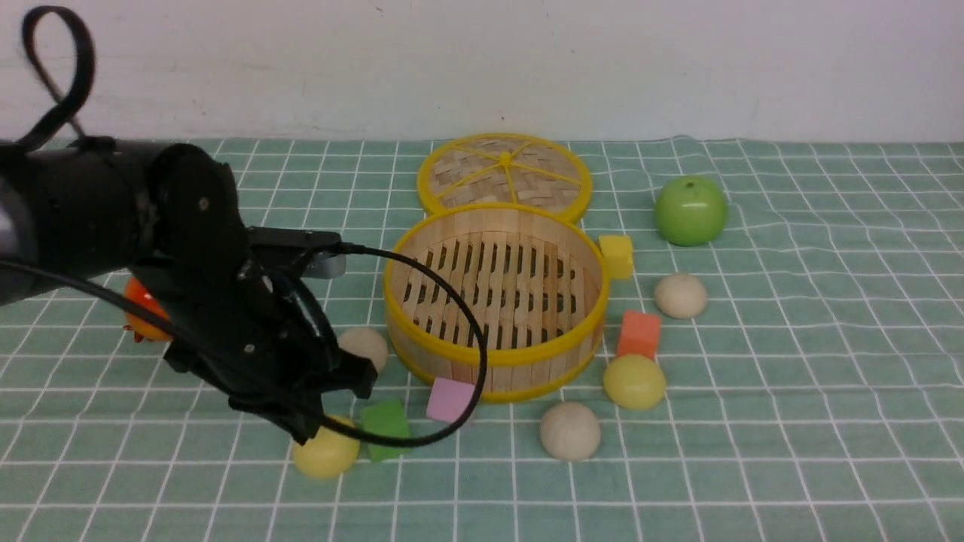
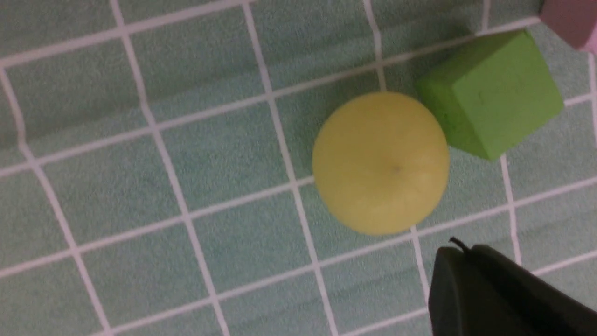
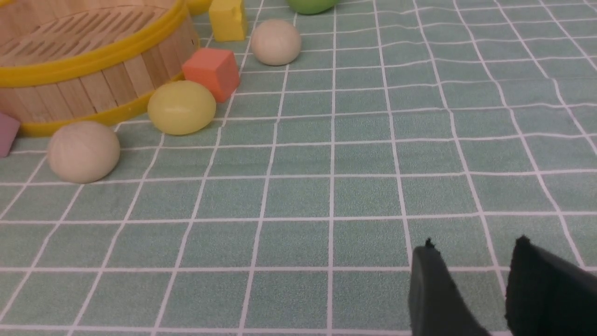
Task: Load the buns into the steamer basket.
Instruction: Use the left arm to grab a steamed stuffed bun
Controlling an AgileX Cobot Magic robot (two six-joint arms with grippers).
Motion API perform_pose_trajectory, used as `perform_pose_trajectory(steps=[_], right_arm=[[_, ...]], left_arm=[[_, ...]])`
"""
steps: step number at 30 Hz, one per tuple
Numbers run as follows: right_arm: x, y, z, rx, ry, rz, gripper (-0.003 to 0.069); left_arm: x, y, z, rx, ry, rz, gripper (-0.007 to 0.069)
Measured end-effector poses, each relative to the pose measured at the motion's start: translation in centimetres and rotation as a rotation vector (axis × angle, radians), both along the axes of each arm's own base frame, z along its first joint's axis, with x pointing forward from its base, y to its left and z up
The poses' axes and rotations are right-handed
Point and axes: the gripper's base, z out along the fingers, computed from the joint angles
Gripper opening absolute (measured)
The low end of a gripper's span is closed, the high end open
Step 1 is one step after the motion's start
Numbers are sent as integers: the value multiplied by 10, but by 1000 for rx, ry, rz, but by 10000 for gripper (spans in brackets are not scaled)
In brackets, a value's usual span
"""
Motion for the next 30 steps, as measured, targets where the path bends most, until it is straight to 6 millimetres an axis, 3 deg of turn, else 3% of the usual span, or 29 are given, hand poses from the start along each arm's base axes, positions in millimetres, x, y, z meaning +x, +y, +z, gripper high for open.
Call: perform_pose_trajectory(steps=[5,6,10,22,30], right_arm=[[0,0,0,0,0,0,240],[0,0,0,0,0,0,240],[0,0,0,0,0,0,240],[0,0,0,0,0,0,240],[0,0,0,0,0,0,240]], left_arm=[[10,-3,-18,12,23,-6,136],[13,-4,-22,19,15,-9,190],[17,-4,-23,15,-23,-8,270],[26,-4,-21,26,-119,-20,290],[29,-4,-42,52,-42,-2,290]])
